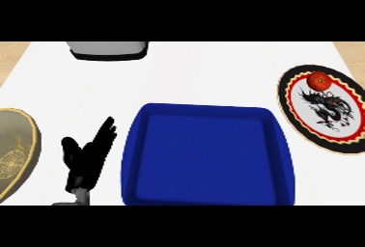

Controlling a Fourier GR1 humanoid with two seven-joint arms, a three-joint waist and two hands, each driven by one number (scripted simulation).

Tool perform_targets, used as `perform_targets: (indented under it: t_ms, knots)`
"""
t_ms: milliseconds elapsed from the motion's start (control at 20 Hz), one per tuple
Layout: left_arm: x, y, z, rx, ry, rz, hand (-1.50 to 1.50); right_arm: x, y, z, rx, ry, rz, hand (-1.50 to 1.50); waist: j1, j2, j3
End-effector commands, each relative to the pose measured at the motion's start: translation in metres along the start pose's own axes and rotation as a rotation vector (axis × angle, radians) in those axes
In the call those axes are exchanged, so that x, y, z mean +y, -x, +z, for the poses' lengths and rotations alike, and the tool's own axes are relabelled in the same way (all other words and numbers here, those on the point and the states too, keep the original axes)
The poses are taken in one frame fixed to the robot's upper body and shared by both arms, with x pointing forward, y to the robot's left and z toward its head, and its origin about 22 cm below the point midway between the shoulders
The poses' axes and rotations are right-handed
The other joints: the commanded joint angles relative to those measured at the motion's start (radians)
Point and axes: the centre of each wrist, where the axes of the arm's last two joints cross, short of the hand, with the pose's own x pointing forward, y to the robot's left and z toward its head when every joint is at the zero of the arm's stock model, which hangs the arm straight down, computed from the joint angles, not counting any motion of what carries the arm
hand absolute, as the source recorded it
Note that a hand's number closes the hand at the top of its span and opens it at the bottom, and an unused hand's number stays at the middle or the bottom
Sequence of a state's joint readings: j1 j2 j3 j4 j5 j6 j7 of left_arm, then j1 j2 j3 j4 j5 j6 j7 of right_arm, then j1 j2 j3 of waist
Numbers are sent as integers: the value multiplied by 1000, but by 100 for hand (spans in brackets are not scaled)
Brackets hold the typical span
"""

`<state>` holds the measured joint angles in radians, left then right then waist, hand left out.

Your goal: Pick the tomato from the tray and place it in the plate

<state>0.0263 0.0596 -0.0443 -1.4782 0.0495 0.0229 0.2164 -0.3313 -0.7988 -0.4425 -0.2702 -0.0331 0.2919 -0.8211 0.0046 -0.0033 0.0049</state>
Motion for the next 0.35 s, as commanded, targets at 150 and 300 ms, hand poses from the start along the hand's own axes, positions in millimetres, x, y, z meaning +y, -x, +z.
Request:
perform_targets:
  t_ms: [150,300]
  knots:
    - [14,12,15,73,-6,12,0,-7,22,42,10,-20,50,-150,-9,1,-6]
    - [24,13,3,40,-8,7,0,-14,20,43,19,-22,37,-150,-4,3,-5]
